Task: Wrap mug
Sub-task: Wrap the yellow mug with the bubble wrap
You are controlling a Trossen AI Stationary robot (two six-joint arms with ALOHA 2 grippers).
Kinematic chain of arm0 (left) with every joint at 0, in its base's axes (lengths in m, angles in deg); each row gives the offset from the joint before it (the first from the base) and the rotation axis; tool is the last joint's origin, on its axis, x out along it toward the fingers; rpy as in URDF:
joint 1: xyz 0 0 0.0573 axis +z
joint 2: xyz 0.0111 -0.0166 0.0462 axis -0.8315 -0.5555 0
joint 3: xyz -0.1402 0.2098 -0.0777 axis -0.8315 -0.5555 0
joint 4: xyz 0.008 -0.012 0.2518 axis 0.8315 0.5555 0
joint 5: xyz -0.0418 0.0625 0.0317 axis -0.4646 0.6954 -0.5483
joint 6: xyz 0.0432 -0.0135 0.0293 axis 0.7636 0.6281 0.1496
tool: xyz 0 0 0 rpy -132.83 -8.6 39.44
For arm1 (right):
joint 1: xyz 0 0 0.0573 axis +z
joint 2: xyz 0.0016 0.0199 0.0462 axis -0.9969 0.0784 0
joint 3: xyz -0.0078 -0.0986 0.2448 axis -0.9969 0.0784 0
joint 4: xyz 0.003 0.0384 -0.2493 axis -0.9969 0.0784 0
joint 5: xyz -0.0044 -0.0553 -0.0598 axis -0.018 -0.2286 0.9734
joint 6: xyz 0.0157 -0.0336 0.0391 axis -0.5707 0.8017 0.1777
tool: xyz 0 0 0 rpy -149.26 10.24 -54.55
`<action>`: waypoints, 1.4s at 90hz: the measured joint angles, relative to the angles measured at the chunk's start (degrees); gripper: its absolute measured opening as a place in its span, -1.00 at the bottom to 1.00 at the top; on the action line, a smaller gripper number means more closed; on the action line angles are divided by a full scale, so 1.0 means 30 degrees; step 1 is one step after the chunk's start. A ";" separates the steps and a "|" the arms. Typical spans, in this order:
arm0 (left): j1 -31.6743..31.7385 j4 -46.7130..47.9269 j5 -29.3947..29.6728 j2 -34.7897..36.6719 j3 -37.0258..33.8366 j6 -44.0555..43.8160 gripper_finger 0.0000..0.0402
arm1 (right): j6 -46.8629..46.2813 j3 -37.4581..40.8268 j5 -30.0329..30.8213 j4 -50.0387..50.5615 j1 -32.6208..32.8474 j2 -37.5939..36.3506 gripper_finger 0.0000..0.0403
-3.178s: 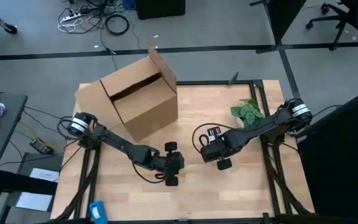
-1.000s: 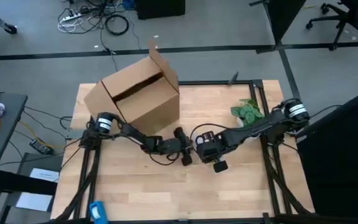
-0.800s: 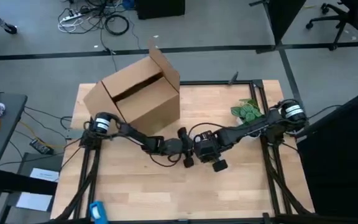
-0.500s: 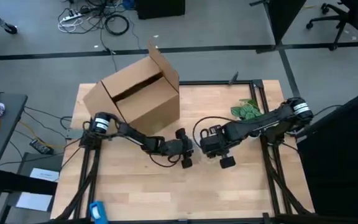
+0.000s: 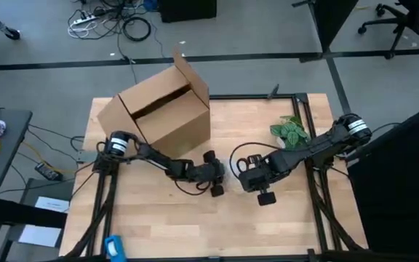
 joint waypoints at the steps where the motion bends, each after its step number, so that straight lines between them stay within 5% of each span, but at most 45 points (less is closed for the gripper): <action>1: 0.0000 -0.0004 0.0004 0.0000 0.0000 -0.0017 -0.50 | 0.0074 0.0000 -0.0008 -0.0057 -0.0035 0.0000 -1.00; 54: -0.0036 -0.0405 -0.0003 0.0000 0.0000 -0.0110 -0.50 | 0.1820 -0.1396 -0.1498 -0.0718 -0.0487 0.0311 -1.00; 96: 0.0182 -0.1946 -0.0021 -0.1390 0.0007 -0.0048 -0.50 | 0.5306 -0.0503 -0.2447 -0.4778 -0.2429 0.5559 -1.00; 126: 0.0357 -0.1943 -0.0212 -0.1428 0.0015 0.0060 -0.50 | 0.3493 -0.0793 -0.2011 -0.2092 -0.2466 -0.0004 -1.00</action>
